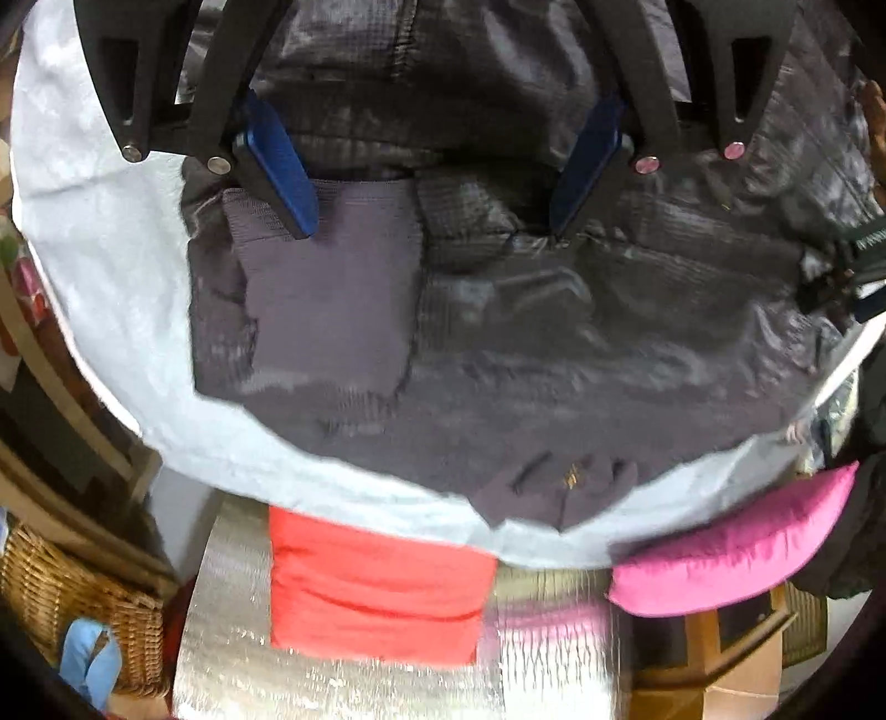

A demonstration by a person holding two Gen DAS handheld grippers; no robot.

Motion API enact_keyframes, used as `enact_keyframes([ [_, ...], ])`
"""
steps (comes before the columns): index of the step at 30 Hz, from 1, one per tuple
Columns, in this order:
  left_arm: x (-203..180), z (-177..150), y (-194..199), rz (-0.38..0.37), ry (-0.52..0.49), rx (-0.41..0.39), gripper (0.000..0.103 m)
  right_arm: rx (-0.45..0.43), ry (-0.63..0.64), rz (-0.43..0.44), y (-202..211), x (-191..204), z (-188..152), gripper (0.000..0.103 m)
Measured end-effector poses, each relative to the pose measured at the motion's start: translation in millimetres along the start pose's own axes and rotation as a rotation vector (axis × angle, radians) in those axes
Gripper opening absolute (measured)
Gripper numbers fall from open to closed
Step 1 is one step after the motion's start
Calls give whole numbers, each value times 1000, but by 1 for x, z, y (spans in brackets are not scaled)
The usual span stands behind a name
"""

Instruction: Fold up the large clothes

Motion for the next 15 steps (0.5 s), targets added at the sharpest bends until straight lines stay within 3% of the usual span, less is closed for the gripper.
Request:
enact_keyframes([
  [6,-1,1,-14,-29,6,28,103,7,8,-2,-13,2,0,92],
  [9,4,6,-2,-39,9,24,103,8,12,9,-11,1,-2,92],
  [12,23,15,24,-46,37,-49,103,-34,-27,53,12,-8,0,92],
  [15,48,21,26,-30,82,-47,103,-95,-102,80,42,-31,-8,92],
])
Point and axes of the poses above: each gripper's, at about its wrist camera, not at the fingertips, and y roughly against the way its jaws point, x to its left, z to its top, the point moved 5 cm from there along -y, roughly the way its jaws point, and after that the axes turned 6 degrees about y, right-handed, at the moved point
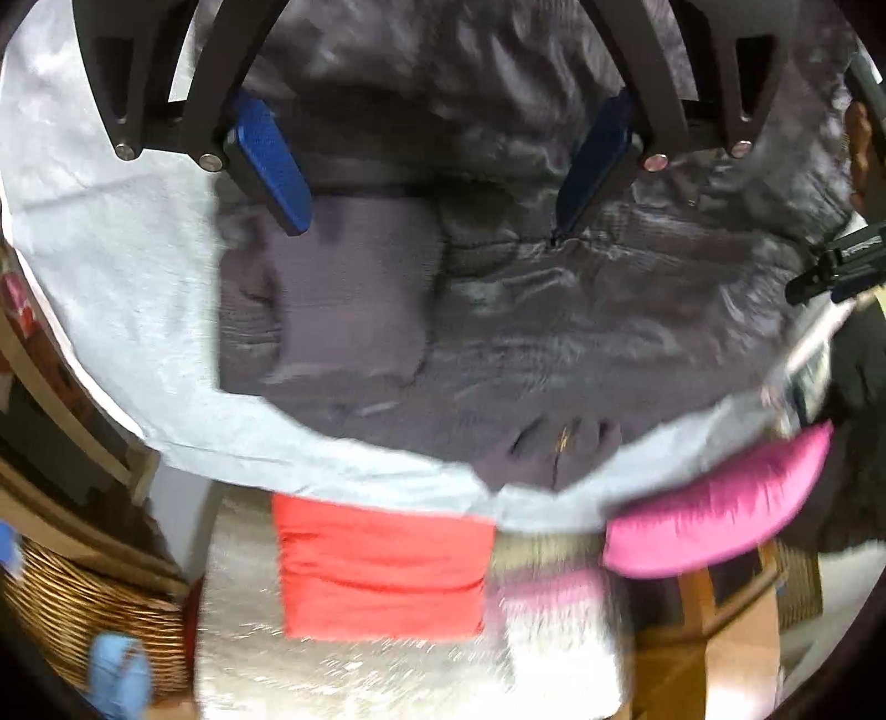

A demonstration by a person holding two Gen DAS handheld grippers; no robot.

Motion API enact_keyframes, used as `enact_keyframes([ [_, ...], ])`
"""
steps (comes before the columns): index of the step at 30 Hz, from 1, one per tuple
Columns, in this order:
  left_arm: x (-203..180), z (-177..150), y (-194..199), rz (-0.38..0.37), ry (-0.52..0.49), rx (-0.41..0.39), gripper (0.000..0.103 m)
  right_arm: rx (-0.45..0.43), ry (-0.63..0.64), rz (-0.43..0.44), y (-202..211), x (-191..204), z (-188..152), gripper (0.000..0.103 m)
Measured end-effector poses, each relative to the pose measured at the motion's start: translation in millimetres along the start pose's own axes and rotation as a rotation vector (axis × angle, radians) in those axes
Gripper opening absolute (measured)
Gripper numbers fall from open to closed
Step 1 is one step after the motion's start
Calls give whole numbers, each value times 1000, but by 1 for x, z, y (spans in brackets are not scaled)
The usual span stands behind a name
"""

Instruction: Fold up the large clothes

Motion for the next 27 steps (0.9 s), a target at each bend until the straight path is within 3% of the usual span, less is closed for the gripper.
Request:
enact_keyframes([
  [5,43,-6,-35,11,115,127,101,13,-199,23,19,-62,-24,92],
  [7,49,-12,-45,-48,161,163,89,22,-279,31,18,-87,-32,92],
  [8,48,-14,-46,-71,167,167,75,28,-320,50,16,-98,-35,92],
  [9,46,-14,-48,-99,170,173,69,36,-356,78,11,-108,-36,92],
  [11,43,-10,-46,-122,151,176,64,42,-408,121,3,-121,-36,92],
  [14,43,3,-42,-180,141,196,67,52,-463,189,-13,-134,-28,92],
  [16,50,21,-40,-194,177,160,76,55,-472,218,-24,-139,-20,92],
  [18,56,37,-41,-194,200,108,92,65,-470,257,-36,-142,-12,92],
  [24,39,56,-89,-233,184,202,90,108,-490,321,-78,-144,7,92],
  [25,35,59,-99,-247,182,205,80,111,-488,328,-82,-145,9,92],
  [26,34,58,-102,-258,168,212,37,113,-483,336,-85,-144,12,86],
  [27,32,60,-106,-264,155,231,18,115,-452,348,-88,-139,19,72],
])
Point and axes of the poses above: each gripper's, at about its wrist camera, not at the fingertips, and y roughly against the way its jaws point, x to its left, z to its top, the point moved 5 cm from there along -y, roughly the way its jaws point, and after that the axes turned 6 degrees about y, right-handed, at the moved point
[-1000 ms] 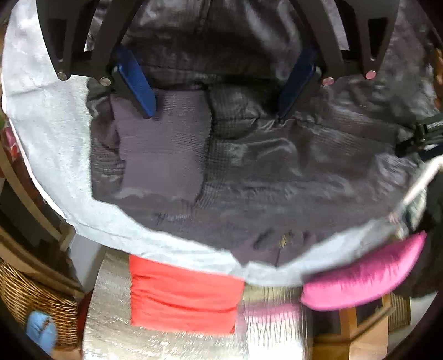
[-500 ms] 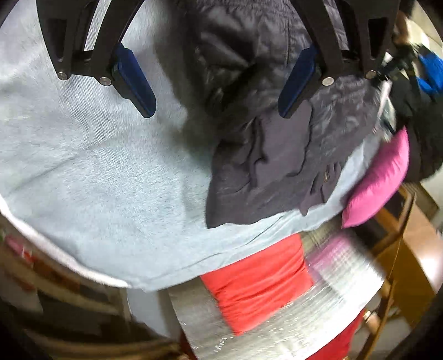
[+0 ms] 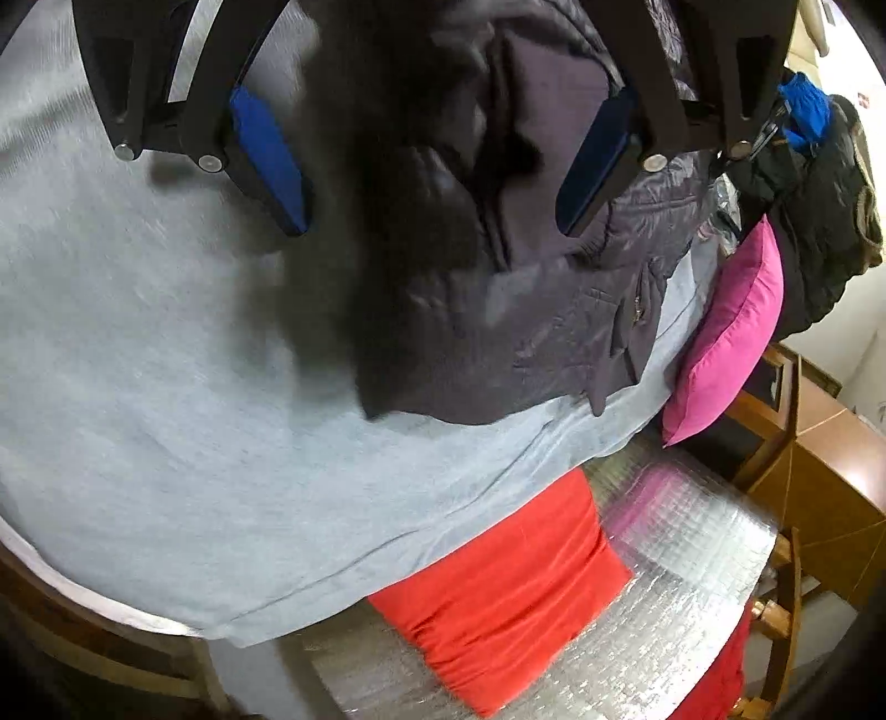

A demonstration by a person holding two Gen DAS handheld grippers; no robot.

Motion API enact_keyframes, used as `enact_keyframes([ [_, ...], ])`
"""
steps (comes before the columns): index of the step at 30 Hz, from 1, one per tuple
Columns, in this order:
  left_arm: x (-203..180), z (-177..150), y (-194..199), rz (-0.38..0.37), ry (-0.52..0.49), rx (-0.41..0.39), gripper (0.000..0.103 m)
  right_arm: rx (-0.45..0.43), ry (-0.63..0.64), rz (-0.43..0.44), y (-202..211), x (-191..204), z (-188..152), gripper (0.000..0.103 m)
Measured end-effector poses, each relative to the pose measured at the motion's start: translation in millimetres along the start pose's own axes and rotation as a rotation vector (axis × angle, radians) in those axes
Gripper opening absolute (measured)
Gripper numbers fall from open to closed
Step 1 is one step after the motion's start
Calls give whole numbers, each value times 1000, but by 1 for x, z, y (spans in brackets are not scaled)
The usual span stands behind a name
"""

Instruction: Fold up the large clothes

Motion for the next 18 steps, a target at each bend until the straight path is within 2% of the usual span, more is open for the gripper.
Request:
enact_keyframes([
  [1,-4,4,2,2,-8,-3,15,31,44,2,-5,8,3,17],
  [2,-10,7,12,-4,-41,-42,14,42,78,-35,-3,12,5,11],
  [3,-13,9,19,-11,-65,-81,14,28,116,-61,2,20,8,10],
  [4,-11,9,17,-6,-71,-81,14,4,161,-72,9,30,12,9],
  [5,-3,5,3,25,-61,-35,14,-31,195,-91,17,36,14,9],
  [6,6,1,-9,50,-41,-7,17,-32,202,-109,16,34,13,9],
  [7,9,-2,-12,60,-36,-12,21,4,184,-138,6,24,7,9],
  [8,10,-3,-9,68,-35,-42,27,53,158,-165,-6,14,-3,13],
  [9,7,-3,-3,96,-39,-64,40,73,153,-180,-13,7,-10,18],
  [10,6,-4,1,126,-46,-75,51,45,154,-177,-11,6,-13,18],
  [11,2,-5,10,164,-66,-92,69,17,141,-173,-5,7,-13,32],
  [12,-3,-6,21,173,-91,-124,73,0,127,-165,2,8,-12,48],
  [13,-5,-6,30,171,-109,-149,73,-22,129,-166,11,12,-12,84],
  [16,-26,-13,62,154,-167,-233,75,-142,236,-293,50,34,-7,86],
  [18,-43,-21,74,119,-185,-264,80,-202,284,-295,69,60,-8,86],
])
Point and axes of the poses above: each gripper's, at about its wrist camera, not at the fingertips, and y roughly against the way its jaws point, x to its left, z to its top, the point moved 5 cm from there along -y, roughly the way its jaws point, and after that the axes turned 6 degrees about y, right-handed, at the moved point
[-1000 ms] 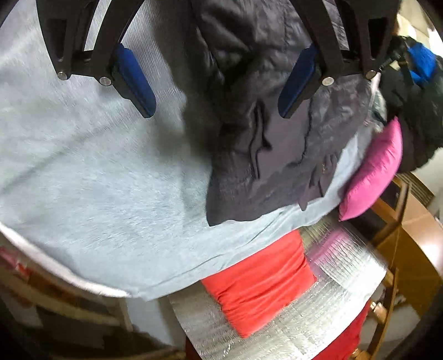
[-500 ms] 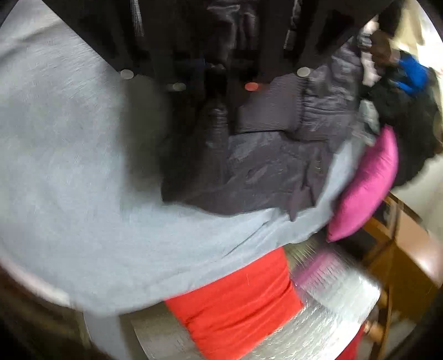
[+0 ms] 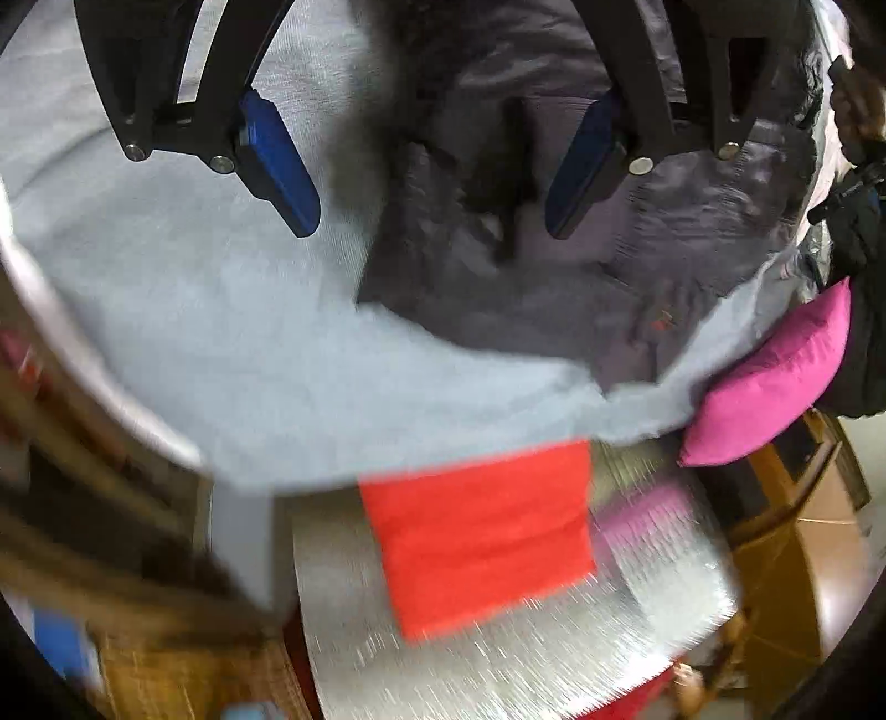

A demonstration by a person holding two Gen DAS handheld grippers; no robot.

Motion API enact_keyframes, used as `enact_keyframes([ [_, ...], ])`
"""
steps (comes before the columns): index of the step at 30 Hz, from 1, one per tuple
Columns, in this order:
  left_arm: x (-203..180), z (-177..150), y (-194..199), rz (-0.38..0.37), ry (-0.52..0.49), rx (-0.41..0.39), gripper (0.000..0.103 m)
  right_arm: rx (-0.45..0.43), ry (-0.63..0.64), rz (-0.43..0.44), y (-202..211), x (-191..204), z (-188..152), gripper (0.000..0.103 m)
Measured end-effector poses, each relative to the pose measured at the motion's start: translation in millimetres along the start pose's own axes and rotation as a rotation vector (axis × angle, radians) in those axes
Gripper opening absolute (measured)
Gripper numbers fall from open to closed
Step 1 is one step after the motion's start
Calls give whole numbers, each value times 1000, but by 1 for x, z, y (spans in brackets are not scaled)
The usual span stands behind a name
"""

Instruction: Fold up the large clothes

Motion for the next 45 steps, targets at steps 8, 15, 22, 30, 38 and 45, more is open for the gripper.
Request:
enact_keyframes([
  [8,-64,-67,-35,29,-120,114,81,93,235,129,-16,112,-35,85],
  [15,-58,-79,-34,37,-117,109,85,210,320,1,-55,123,-78,85],
  [22,-60,-80,-36,57,-117,94,89,221,333,-4,-69,126,-72,86],
  [30,-57,-76,18,62,-130,85,89,198,314,17,-24,133,-63,86],
  [38,-2,-124,111,24,-51,39,89,177,188,72,78,90,-131,86],
  [45,71,-186,154,47,109,79,89,216,-23,72,130,29,-201,86],
])
Point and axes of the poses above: each gripper's, at about its wrist camera, not at the fingertips, and y roughly against the way its jaws point, x to its left, z to its top, the point moved 5 cm from there along -y, roughly the way its jaws point, and after that the axes turned 6 degrees about y, right-handed, at the moved point
